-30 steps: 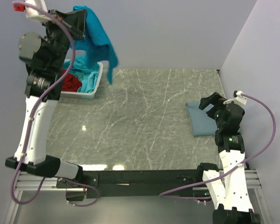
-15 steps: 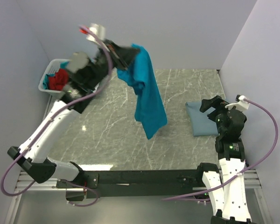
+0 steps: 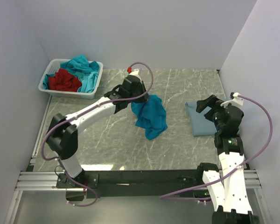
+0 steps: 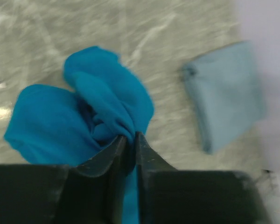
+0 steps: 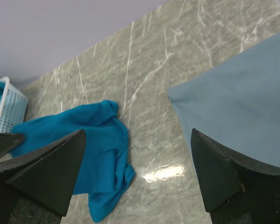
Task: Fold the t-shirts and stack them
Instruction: Move the tshirt to the center of the board
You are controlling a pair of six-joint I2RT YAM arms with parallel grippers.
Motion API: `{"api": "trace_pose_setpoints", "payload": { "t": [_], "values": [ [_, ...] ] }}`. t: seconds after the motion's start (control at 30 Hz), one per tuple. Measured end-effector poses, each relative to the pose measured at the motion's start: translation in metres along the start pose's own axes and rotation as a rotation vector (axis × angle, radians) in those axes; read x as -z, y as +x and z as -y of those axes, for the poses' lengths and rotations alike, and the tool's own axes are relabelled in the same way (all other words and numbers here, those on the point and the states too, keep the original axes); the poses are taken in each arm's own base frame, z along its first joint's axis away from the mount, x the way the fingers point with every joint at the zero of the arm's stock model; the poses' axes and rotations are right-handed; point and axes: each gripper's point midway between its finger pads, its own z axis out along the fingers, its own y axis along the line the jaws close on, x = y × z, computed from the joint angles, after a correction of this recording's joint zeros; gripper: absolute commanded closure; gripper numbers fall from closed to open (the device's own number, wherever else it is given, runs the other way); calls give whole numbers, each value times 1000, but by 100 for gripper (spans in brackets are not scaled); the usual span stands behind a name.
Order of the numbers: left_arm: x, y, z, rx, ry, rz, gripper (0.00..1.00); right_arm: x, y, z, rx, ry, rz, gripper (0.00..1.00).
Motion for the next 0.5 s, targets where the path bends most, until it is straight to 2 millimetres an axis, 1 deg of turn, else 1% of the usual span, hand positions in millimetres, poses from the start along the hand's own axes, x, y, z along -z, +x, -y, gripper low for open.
{"api": "trace_pose_setpoints", "payload": {
  "t": [0.03, 0.07, 0.1, 0.17, 0.27, 0.33, 0.4, 0.5],
  "values": [
    [-5, 6, -9, 2, -34, -15, 63, -1, 3, -1, 3, -7, -13, 1],
    [-11, 12, -20, -1, -70, -30, 39, -3, 6, -2, 5, -16, -29, 1],
    [-16, 17, -30, -6, -96, -44, 25, -5, 9, -2, 8, -19, -44, 1],
    [-22, 21, -46, 1, -138, -65, 1, -9, 17, -3, 14, -30, -84, 1],
    [-23, 14, -70, 33, -194, -64, 1, -13, 32, -8, 33, -47, -143, 1],
    [-19, 2, -86, 56, -220, -34, 1, -15, 45, -15, 59, -64, -188, 1],
    [-7, 2, -103, 78, -246, -20, 1, -17, 61, -22, 87, -76, -239, 0],
    [21, 14, -134, 121, -306, -13, 0, -19, 85, -29, 116, -86, -314, 0]
  ]
}}
